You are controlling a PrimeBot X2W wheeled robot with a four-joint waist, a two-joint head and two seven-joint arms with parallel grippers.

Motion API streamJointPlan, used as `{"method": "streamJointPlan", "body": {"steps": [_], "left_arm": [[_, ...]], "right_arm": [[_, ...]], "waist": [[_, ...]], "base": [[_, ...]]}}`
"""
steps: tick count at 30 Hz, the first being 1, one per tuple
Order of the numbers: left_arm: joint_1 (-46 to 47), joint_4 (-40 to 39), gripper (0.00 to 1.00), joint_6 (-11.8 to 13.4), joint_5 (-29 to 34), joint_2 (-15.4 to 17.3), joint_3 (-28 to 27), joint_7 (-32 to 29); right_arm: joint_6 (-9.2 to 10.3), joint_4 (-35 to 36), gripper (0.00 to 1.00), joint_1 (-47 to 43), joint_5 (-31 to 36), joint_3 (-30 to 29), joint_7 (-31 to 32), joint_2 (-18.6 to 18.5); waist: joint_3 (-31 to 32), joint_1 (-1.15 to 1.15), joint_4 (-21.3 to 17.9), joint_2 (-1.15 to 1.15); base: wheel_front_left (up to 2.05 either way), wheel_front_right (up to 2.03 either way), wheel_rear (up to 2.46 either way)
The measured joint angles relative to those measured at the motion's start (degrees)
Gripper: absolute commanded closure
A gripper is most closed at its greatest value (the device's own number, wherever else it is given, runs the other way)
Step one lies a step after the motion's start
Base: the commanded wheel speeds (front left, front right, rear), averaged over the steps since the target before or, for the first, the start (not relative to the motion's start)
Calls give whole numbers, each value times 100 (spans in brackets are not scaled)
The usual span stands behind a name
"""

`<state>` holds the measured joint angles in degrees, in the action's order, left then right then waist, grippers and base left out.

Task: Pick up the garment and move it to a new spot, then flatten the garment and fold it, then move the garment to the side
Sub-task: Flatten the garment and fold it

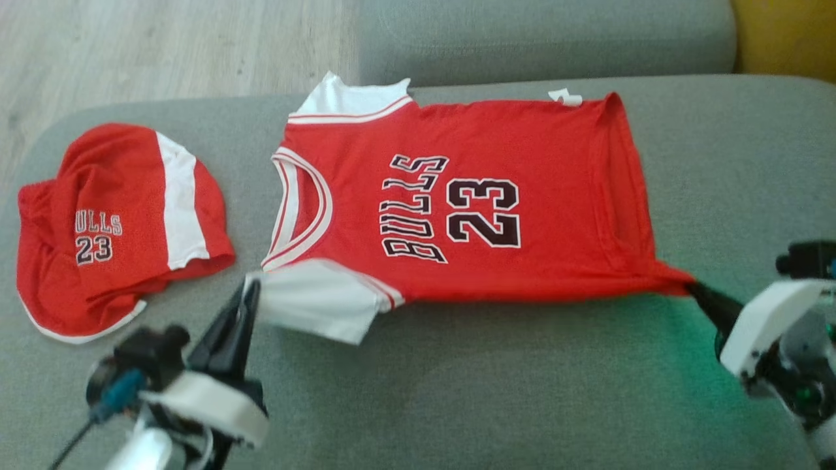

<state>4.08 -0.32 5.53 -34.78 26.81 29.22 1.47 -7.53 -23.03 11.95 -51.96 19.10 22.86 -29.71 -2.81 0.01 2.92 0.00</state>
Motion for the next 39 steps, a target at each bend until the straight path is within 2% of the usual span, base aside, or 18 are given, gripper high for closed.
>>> {"method": "streamJointPlan", "body": {"steps": [13, 26, 33, 34, 35, 39], "left_arm": [[1434, 927, 100, -264, 105, -16, 32, -455], [2941, 2226, 100, -877, 138, -69, 140, -849], [3605, 2982, 100, -1067, 238, -159, 301, -844], [3648, 3027, 55, -1055, 304, -193, 300, -671], [3707, 3096, 0, -1015, 344, -243, 293, -528], [3926, 3245, 0, -814, 367, -435, 178, 145]], "right_arm": [[0, -169, 100, 934, 858, -555, 472, 503], [0, -635, 100, 1829, 1397, -611, 589, 840], [0, -962, 100, 2228, 1434, -620, 494, 1000], [0, -1036, 0, 2271, 1466, -694, 388, 1051], [0, -1094, 0, 2321, 1474, -757, 304, 1109], [0, -1182, 0, 2527, 1473, -1084, -218, 1281]], "waist": [[-618, 1, -25, 0], [-1203, 0, -198, 0], [-1469, 0, -336, 0], [-1493, 0, -350, 0], [-1509, 0, -363, 0], [-1500, 0, -371, 0]], "base": [[0, 0, 0], [0, 0, 0], [0, 0, 0], [0, 0, 0], [0, 0, 0], [0, 0, 0]]}}
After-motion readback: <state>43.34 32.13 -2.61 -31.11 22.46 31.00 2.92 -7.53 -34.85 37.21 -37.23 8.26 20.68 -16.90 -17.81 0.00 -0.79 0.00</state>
